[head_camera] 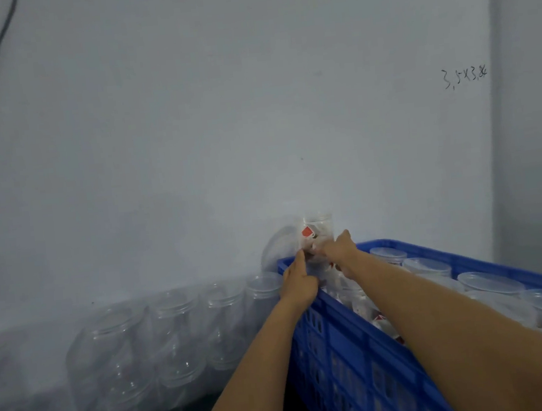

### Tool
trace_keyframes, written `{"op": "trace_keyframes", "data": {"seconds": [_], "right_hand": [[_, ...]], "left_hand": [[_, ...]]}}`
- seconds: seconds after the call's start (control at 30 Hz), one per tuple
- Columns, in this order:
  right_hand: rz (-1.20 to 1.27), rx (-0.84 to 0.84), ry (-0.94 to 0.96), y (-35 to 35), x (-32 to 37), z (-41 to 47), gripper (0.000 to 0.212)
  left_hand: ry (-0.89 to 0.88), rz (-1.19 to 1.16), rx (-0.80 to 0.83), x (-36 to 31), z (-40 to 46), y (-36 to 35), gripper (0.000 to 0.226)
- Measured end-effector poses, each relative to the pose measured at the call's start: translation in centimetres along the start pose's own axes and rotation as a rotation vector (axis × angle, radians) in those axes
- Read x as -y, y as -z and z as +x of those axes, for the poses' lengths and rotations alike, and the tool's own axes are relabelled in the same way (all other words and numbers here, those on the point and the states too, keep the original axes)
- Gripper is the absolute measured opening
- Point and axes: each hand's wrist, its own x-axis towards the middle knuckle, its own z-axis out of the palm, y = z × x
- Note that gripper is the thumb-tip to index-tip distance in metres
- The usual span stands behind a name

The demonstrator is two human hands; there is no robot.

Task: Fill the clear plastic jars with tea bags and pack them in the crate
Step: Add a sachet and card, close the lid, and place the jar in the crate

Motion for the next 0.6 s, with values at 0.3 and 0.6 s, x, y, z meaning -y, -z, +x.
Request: {"op": "trace_keyframes", "data": {"seconds": [0.3,0.6], "right_hand": [[0.090,0.060,0.030,0.1,0.6,-2.4,0.055],[-0.096,0.114,0.142,-0.4,0.6,-7.0,0.022]], "left_hand": [[-0.020,-0.078,0.038,-0.1,-2.0,2.4,0.052],[-0.020,-0.045,0.120,-1.4,-6.5,3.8,0.064]]}}
